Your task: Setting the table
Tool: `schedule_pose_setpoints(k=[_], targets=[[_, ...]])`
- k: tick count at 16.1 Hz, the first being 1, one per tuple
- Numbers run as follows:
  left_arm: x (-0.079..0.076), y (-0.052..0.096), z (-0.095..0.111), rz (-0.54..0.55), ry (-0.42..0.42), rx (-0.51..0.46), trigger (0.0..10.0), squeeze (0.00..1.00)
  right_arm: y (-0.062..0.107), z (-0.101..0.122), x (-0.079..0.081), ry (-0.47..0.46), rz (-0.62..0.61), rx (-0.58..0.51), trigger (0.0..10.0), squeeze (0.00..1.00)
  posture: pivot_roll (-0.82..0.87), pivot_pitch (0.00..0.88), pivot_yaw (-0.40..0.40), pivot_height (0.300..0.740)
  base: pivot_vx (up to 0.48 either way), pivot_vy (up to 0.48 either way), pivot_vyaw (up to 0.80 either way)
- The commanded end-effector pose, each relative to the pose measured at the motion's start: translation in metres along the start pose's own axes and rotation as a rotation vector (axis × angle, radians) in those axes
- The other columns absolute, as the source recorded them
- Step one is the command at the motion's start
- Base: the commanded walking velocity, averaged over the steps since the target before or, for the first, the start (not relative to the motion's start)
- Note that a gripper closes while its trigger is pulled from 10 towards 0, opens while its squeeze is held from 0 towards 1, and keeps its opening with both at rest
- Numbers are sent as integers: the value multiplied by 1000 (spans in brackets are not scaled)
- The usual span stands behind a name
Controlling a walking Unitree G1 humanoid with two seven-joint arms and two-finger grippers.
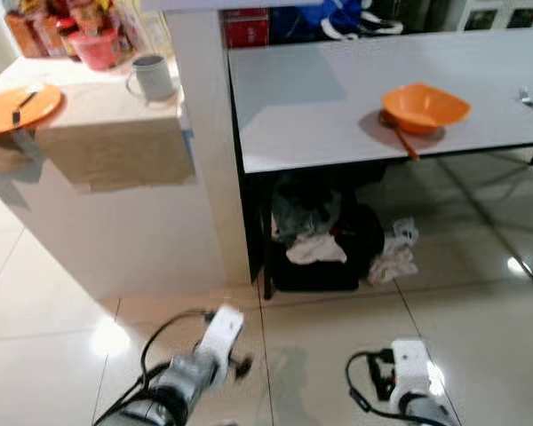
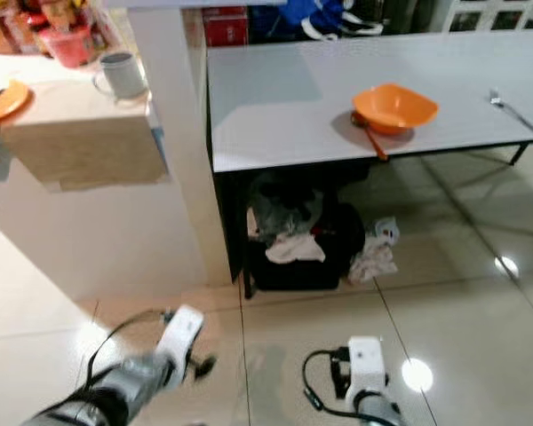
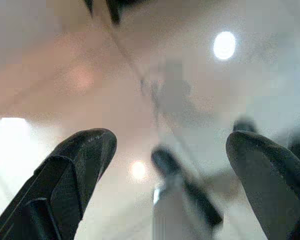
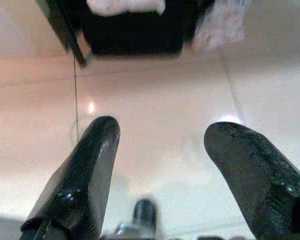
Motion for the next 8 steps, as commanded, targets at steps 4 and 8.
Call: schedule_pose_setpoints(k=[4, 8], targets=[[0, 0, -14, 20, 16, 41, 10000, 0, 4, -25, -3, -62, -28, 114, 10000, 0, -40, 0, 85, 740, 0, 0, 0], [9, 1, -17, 58, 27, 50, 10000, 0, 1, -21, -2, -53, -20, 116, 10000, 0, -48, 0, 80, 740, 0, 0, 0]])
Point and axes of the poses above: a point about 5 cm out from each wrist's last joint towards the gripper, its own y axis pointing back from the gripper into the wrist, its own z axis along the axis of the wrist's last joint, x = y × z, the point moved 6 cm from there along -y, pointing out of the wrist towards the gripper, and after that the axes turned 2 degrees about y, right-handed, at the moved point
